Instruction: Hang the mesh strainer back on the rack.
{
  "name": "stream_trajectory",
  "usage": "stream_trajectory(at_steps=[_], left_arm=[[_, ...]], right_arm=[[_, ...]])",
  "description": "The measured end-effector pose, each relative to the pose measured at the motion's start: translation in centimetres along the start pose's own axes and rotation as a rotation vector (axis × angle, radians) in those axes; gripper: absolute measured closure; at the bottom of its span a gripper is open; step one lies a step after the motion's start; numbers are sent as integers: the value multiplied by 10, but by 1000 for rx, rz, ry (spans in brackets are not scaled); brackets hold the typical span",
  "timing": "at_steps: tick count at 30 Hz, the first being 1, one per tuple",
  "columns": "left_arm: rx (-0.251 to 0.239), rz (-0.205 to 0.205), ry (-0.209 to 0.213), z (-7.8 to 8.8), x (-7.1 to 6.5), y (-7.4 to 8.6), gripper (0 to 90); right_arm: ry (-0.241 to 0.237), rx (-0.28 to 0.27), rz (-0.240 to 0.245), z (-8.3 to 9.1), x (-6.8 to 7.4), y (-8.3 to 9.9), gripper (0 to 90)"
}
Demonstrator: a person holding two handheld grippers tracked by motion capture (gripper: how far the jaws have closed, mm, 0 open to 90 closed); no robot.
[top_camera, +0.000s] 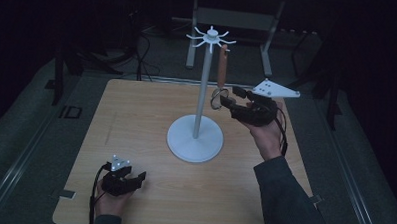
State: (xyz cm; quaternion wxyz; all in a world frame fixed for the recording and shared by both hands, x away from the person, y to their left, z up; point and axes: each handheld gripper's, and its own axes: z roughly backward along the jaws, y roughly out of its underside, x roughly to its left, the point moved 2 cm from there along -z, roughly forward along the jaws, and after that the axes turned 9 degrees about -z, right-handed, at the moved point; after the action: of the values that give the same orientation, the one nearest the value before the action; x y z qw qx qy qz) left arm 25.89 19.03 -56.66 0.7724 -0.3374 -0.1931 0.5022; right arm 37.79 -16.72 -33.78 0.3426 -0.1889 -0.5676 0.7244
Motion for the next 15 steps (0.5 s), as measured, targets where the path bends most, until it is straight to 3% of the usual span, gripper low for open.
stream_trajectory(at_steps=[8, 15], left_arm=[[-1, 0, -3, 0, 0, 0, 394], [-2, 0, -3, -1, -1, 0, 393]], right_arm=[[43, 84, 39, -1, 0, 11, 385], [56, 148, 36, -2, -6, 25, 379]])
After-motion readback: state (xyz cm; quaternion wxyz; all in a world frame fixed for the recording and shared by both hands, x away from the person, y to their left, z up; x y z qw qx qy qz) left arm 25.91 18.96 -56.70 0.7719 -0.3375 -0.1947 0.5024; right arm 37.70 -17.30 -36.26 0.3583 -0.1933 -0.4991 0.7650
